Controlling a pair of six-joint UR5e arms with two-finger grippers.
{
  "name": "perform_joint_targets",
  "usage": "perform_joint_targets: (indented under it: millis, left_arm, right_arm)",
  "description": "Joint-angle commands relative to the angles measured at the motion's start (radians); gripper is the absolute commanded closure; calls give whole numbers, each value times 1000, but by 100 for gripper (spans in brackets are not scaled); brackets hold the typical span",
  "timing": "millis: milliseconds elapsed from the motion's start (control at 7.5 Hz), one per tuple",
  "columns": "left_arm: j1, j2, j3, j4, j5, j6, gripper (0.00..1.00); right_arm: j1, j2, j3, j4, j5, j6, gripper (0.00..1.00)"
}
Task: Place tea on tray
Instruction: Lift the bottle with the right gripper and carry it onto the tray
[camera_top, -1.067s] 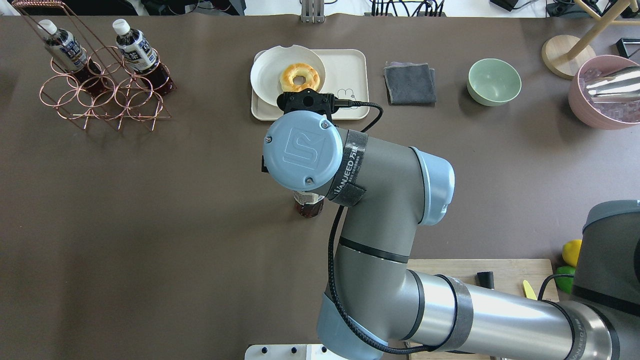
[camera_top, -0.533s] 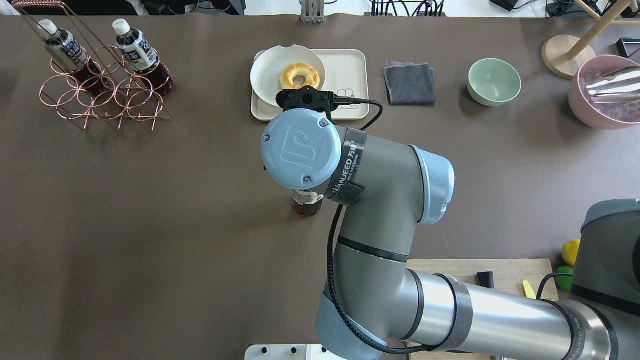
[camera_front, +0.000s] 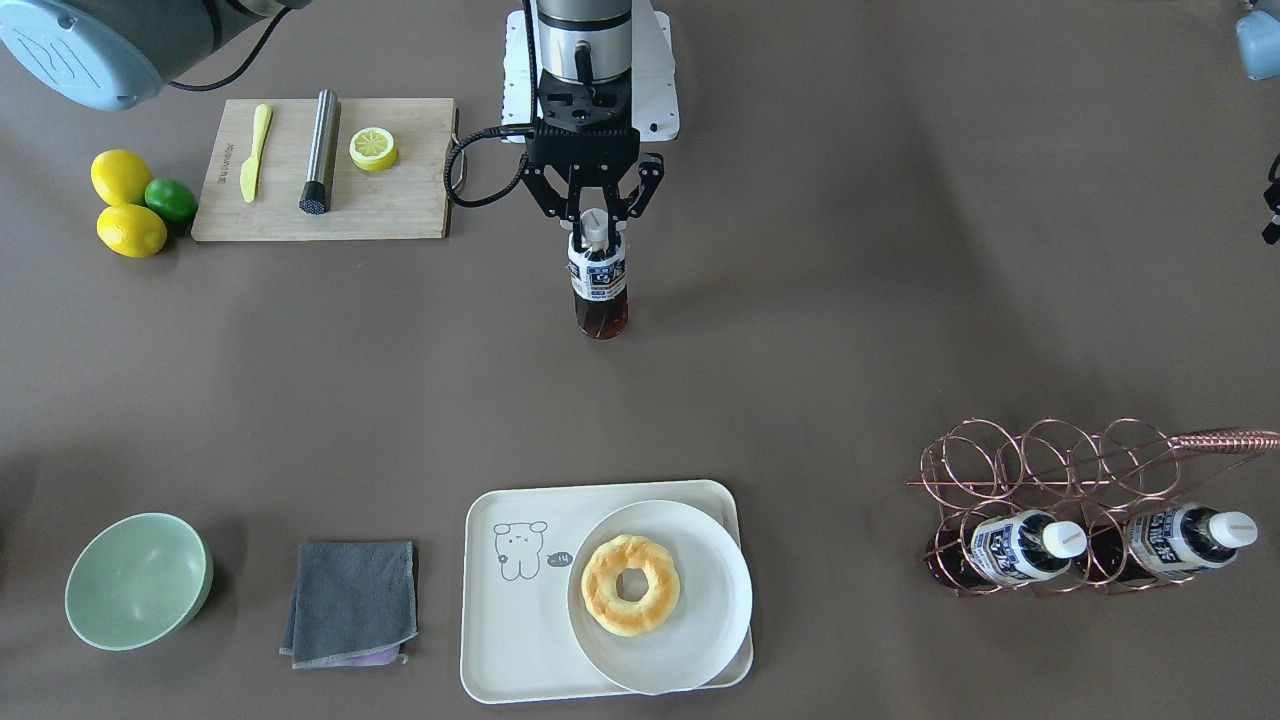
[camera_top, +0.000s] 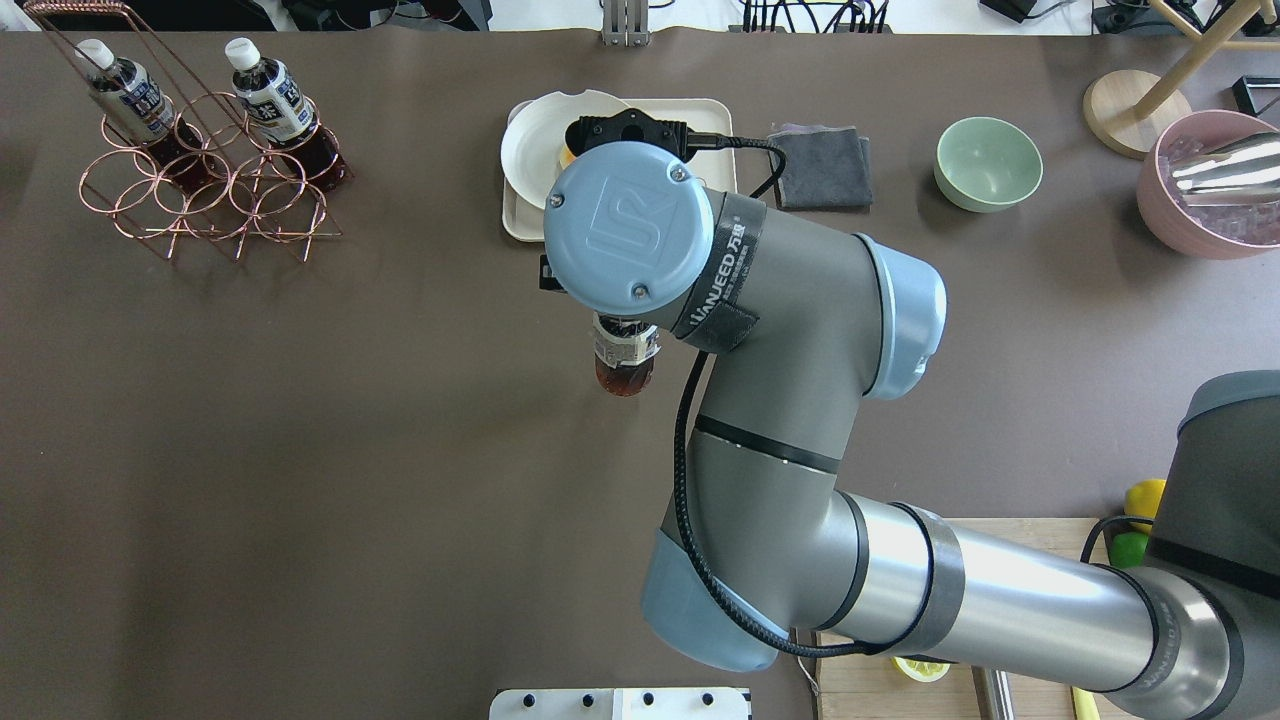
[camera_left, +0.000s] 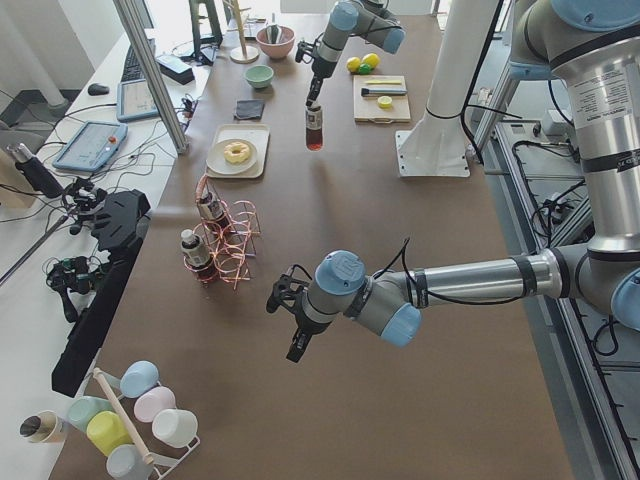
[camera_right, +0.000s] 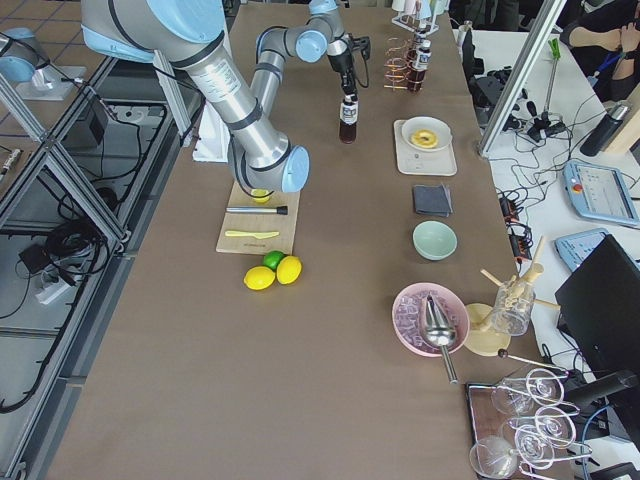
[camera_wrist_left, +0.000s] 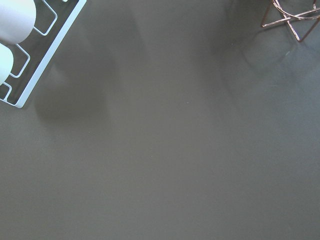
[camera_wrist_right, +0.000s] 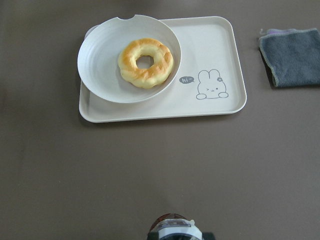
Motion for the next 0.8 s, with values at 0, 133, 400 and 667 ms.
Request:
perform_joint_targets:
  millis: [0, 133, 400, 667]
  left_arm:
    - [0, 0, 0, 1, -2, -2, 0]
    - [0, 2, 1, 0, -21, -3, 0]
    - [-17, 2, 0, -2, -23, 1, 0]
    - [-18, 0, -8, 0, -21, 1, 0]
  right_arm:
    - [131, 4, -20, 2, 34, -114, 100]
    - [191, 9, -63, 20, 80, -157, 100]
    - [298, 87, -268, 133, 144, -208, 100]
    - [354, 144, -513, 314, 187, -240, 100]
